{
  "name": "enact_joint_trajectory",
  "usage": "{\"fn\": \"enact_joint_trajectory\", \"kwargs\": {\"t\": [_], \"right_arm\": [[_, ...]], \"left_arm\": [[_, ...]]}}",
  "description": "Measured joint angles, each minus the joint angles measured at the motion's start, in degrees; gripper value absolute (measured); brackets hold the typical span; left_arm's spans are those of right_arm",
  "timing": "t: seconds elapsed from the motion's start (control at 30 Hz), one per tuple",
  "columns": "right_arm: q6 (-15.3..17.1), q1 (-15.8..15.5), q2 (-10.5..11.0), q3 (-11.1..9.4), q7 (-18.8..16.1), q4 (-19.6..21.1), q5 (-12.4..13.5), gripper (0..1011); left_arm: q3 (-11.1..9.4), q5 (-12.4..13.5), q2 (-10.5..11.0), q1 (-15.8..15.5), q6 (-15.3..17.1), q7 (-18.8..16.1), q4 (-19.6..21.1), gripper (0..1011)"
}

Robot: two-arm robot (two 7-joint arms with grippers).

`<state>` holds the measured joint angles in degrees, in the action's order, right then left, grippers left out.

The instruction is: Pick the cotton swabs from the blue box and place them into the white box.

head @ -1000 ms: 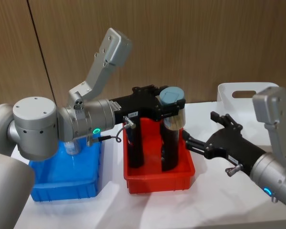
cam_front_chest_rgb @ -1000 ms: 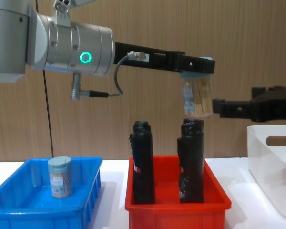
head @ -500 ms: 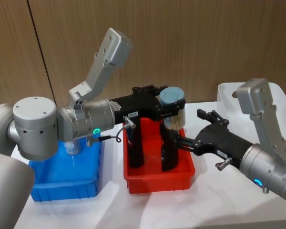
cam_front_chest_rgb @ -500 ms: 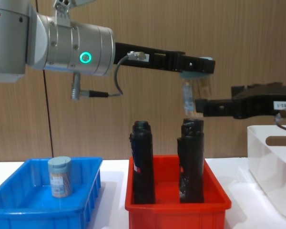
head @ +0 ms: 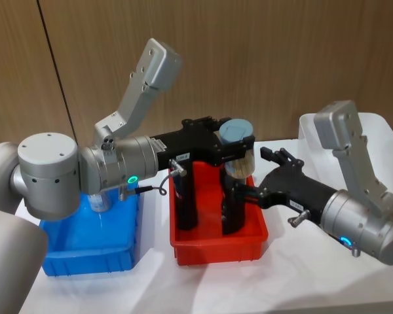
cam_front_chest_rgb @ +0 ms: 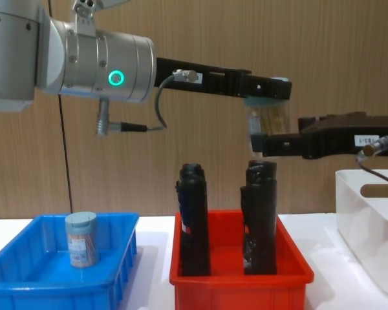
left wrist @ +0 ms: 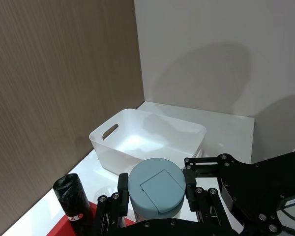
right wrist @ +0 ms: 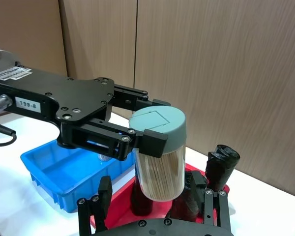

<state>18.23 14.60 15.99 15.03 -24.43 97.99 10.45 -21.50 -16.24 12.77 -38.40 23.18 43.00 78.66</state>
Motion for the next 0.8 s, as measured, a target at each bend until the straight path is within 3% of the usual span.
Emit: {"fn": "enact_joint_trajectory", "kwargs": {"t": [0.8], "right_arm": [[-1.3,4.2,-1.6,0.0,-0.9,-6.7,0.8,1002]], "left_arm": [[0.0,0.0,0.0,0.0,0.0,0.0,0.0,669]]}}
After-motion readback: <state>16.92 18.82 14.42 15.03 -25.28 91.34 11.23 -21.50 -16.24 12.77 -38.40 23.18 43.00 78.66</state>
